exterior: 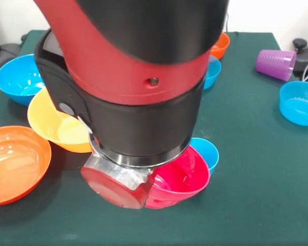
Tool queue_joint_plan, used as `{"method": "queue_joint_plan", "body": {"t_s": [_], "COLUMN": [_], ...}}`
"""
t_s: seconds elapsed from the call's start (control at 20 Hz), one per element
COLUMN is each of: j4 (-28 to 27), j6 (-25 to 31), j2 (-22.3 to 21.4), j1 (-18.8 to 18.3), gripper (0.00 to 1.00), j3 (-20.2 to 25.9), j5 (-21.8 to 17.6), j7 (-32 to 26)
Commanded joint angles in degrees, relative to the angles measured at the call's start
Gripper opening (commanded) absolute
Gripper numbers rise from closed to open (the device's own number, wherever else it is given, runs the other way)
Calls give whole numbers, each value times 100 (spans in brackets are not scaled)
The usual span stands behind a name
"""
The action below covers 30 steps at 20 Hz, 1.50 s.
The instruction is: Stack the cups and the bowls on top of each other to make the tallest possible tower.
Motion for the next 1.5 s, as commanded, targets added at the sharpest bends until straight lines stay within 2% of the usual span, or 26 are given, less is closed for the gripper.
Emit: {"method": "queue_joint_plan", "body": {"t_s": [0.05,0.15,0.25,0.55,0.7,0.85,1.15,1.5], "j4": [114,-33,115,1044,1216,1140,752,529], "j6": [1101,1034,1165,1917,2014,1972,1953,1901], "j2": [-345,-402,-376,-357,-360,-468,-661,-723], "j1": [-78,-15,40,-365,-435,-379,-275,-169], "gripper": [0,0,0,0,0,0,0,0], "j3": [-1510,-1557,-1867,-2995,-3360,-3668,-4102,-4357], "j5": [1365,1395,1737,3166,3695,3964,4175,4241], "j7": [476,391,588,1165,1379,1405,1017,841]}}
